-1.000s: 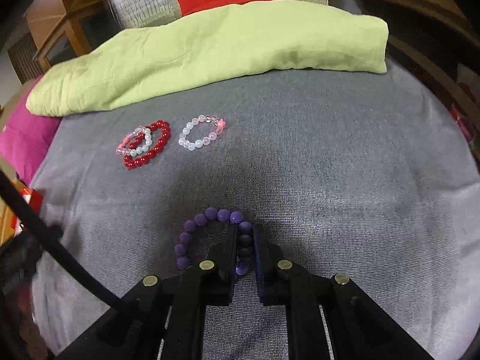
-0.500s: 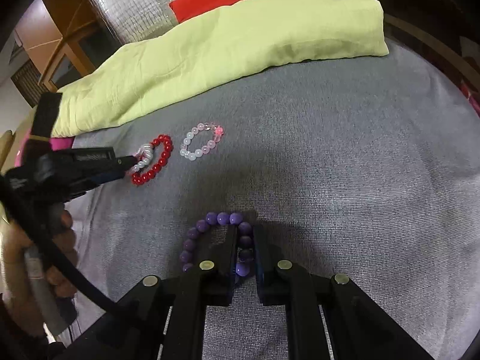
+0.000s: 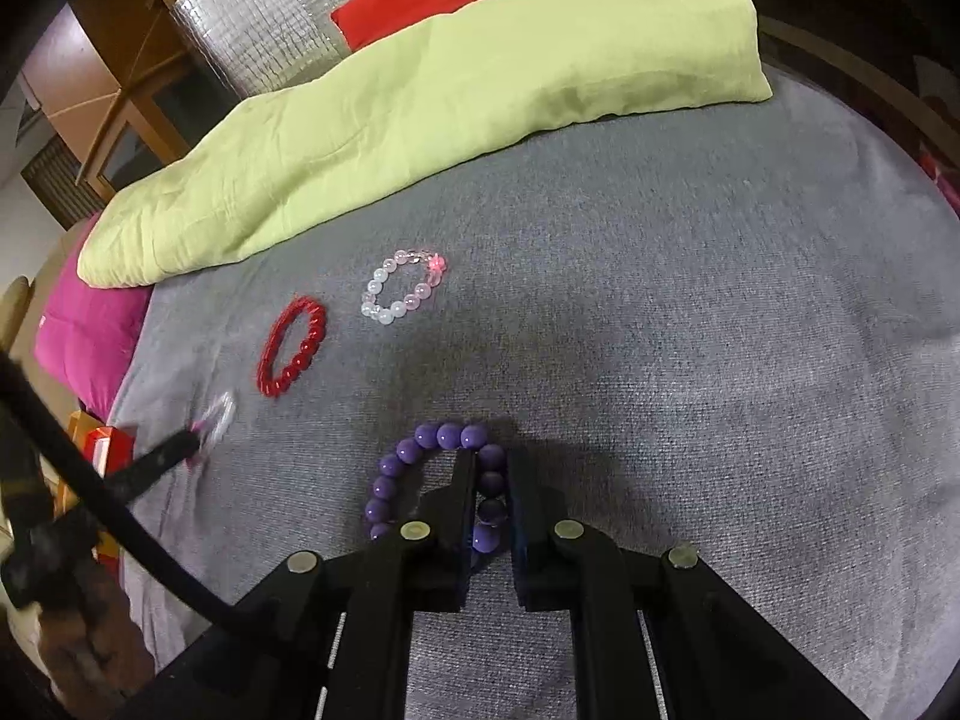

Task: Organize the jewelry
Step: 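Lift both bracelets and carry them in both tools over the red-rimmed tray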

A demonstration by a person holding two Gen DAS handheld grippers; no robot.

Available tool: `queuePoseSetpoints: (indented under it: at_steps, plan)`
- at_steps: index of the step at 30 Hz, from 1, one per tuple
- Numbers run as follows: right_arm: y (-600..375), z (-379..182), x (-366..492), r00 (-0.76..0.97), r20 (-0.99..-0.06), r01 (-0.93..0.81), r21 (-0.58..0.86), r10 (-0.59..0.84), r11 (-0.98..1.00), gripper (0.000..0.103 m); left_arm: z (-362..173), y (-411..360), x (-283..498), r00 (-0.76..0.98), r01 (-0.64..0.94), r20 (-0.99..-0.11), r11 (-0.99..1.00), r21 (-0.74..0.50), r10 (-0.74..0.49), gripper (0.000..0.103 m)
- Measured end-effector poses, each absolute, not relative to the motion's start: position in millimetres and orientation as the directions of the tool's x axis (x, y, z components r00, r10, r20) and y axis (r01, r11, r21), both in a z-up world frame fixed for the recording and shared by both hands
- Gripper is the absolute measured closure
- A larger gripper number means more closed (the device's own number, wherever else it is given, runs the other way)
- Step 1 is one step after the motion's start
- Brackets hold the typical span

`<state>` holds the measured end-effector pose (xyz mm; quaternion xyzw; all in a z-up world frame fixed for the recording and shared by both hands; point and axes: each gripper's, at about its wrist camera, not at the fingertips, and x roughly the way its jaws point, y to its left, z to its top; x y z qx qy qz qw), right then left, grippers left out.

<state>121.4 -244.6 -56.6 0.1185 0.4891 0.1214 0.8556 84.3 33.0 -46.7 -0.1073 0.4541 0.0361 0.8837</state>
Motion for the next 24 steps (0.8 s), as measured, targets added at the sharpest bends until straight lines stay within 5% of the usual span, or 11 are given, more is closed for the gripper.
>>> queuePoseSetpoints:
  at_steps: [10,24]
  plan:
    - [-249.4,-53.2,119.2,0.494,-0.711,-0.100,0.525,0.500,0.845,0.092,-28.9,56.1,72.6,0.682,-0.129,-0.728,0.968,-0.215,-0.071,0.096]
    - [-246.0,-36.0,115.3,0.532,-0.621,-0.172,0.587,0.576,0.791,0.092,-9.8,36.2,62.1,0.747,-0.025,-0.655,0.979,-0.203,-0.117,0.096]
